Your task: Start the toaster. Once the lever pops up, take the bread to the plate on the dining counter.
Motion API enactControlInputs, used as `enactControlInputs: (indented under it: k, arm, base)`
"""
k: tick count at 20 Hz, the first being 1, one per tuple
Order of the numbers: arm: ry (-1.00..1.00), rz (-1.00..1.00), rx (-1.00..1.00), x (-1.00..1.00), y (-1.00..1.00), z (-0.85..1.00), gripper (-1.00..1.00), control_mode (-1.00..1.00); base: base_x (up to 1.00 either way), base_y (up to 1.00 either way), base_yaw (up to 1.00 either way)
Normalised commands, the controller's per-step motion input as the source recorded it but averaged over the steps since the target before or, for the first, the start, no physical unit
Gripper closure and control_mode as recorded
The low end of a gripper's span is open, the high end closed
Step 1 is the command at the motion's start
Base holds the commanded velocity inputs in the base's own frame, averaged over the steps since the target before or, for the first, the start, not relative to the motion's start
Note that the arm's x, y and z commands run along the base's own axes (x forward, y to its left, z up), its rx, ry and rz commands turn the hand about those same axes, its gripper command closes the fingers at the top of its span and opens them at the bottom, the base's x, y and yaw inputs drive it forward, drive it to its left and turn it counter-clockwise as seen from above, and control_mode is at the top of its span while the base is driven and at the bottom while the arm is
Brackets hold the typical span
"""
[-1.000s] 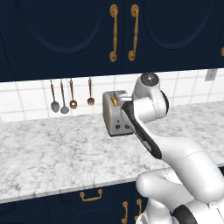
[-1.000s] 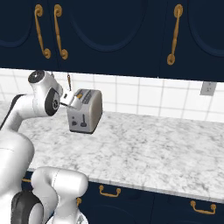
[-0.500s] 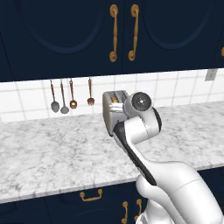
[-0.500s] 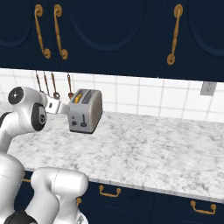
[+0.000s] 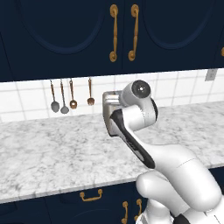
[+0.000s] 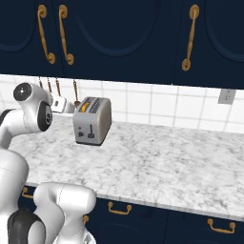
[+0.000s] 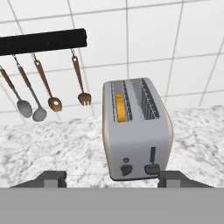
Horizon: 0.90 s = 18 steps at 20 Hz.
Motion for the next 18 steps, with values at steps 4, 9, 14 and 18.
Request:
enactControlInputs:
  k: [4,9,14,18]
  arm:
    - [0.00,0.09,-0.03,0.20,-0.04,-0.01,-1.00,-1.00]
    - [0.00,0.01,-0.05,0.01,0.00,-0.03,-1.00,-1.00]
    - [0.00,0.00,0.00,0.00,-0.01,0.00,-1.00,-1.00]
    - [0.00,0.00,0.00,0.00,0.00,0.00,-1.00,-1.00]
  base:
    - [0.00,0.00,0.00]
    - [0.00,0.00,0.00]
    - [0.00,0.00,0.00]
    - [0.00,0.00,0.00]
